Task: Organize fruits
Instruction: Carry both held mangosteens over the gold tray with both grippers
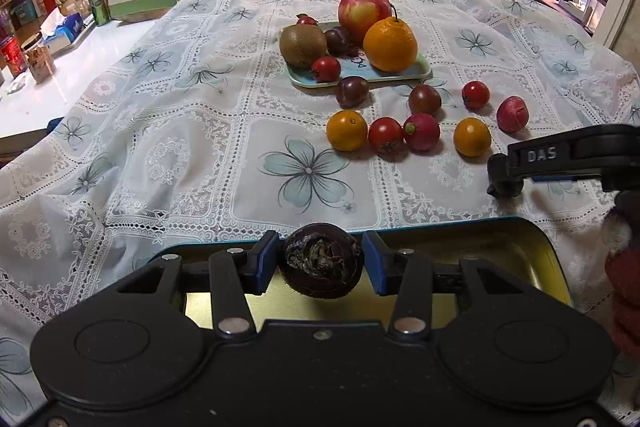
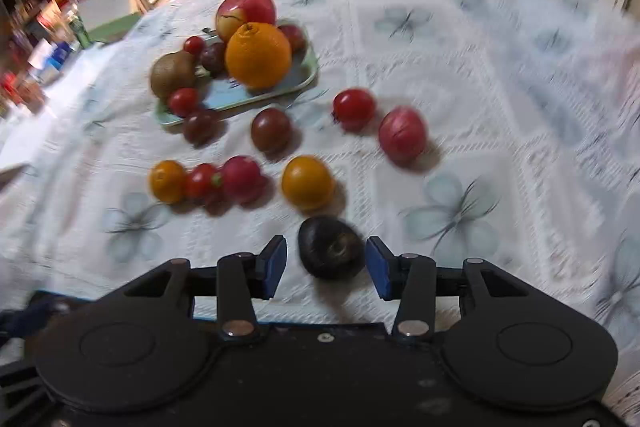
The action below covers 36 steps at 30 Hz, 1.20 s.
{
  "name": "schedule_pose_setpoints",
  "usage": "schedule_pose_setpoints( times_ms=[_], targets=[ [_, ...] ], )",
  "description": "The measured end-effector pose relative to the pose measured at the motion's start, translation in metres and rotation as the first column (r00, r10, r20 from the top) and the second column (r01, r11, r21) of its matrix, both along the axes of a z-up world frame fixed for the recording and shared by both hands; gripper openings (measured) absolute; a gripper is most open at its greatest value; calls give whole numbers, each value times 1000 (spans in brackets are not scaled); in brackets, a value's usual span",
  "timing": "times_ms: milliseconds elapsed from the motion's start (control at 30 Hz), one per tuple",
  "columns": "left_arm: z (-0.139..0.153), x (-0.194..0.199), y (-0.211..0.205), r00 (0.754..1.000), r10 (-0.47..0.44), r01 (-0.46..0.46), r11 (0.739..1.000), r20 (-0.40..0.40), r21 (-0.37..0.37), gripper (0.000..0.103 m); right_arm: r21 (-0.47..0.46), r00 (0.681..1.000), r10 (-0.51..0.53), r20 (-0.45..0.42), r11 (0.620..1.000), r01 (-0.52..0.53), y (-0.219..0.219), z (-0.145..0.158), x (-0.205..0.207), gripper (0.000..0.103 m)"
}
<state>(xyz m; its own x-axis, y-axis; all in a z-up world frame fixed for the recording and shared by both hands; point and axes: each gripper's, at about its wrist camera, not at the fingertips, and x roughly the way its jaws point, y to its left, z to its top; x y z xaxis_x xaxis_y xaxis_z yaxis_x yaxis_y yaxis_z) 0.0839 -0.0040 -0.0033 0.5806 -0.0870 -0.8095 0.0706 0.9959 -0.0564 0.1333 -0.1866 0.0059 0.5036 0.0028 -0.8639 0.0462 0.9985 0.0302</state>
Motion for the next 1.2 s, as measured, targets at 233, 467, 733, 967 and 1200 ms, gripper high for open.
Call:
schedule_pose_setpoints(
  times_ms=[233,467,733,967,1200],
  targets=[
    [0,-2,-2,1000,-14,14,1000,-1,-7,53,-30,976,-202,77,978,205,-42,12,8,46],
    [-3,3,-4,1000,-17,17,1000,-23,-24,53,115,969,-244,49,965,237,-66,14,8,49],
    [2,8,7,999,-15,13,997,-35,-70,53,34,989,-149,-21,988,150,-40,-8,22,56],
    [2,10,15,999,-13,9,996,-53,-91,53,-32,986,-161,-48,987,159,-35,-26,34,46],
    [-1,5,17,996,-23,16,996,-81,-93,53,29,987,-159,33,987,158,-42,3,8,46]
  ],
)
